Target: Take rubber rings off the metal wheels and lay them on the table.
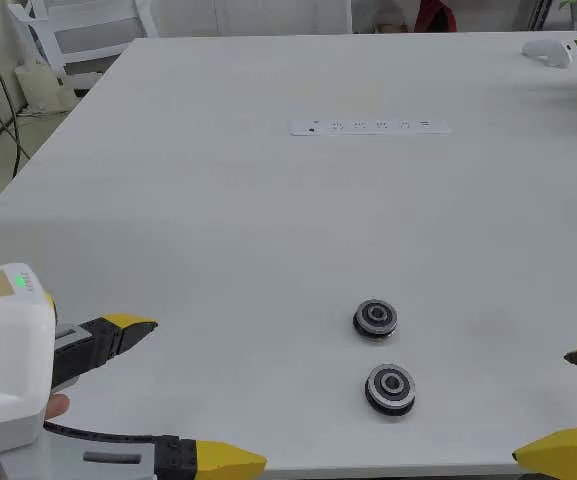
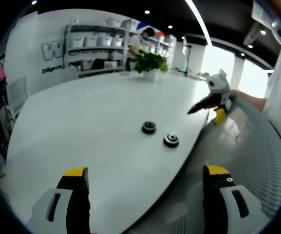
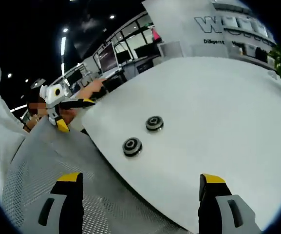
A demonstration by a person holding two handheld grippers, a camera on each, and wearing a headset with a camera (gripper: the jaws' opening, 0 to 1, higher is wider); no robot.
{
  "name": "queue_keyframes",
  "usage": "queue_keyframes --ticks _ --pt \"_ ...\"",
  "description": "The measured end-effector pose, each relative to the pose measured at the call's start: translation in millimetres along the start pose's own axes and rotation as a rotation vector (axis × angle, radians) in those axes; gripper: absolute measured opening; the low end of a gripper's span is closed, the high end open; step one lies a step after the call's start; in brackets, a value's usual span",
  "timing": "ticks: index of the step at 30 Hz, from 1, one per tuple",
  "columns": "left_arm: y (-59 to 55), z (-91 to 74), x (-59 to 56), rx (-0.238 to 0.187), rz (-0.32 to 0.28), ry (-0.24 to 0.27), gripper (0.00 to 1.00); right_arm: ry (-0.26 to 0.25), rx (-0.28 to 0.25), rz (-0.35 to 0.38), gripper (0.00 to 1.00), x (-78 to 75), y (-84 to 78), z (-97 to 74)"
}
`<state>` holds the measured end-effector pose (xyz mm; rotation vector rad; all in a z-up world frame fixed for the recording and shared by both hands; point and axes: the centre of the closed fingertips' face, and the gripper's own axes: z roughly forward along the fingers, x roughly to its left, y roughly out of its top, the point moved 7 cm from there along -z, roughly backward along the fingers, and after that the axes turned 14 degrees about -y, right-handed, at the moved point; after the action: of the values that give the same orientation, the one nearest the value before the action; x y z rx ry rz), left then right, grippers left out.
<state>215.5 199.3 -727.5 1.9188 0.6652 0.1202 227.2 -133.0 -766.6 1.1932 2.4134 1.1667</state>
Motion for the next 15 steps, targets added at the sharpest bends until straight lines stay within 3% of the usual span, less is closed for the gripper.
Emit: queue_keyframes --ticks 4,7,11,15 --pt "9.1 0.0 -0.3 -0.008 0.026 -0.002 0.97 -0.003 -0.001 -0.041 0.99 0.2 7.3 -3.9" --pt "18.0 0.8 -2.1 0.002 0.059 -0.022 0.97 0.001 -0.043 -0.054 0.99 0.3 19.8 -6.2" --pt "32.8 0.7 -5.1 -0.019 0.1 -0.046 0.93 0.014 -0.072 -0.097 0.89 1.4 35.8 -6.9" --pt "44.3 1.8 -6.2 -0.024 0.14 -0.055 0.92 0.007 -0.113 -0.131 0.89 0.7 53.6 -6.7"
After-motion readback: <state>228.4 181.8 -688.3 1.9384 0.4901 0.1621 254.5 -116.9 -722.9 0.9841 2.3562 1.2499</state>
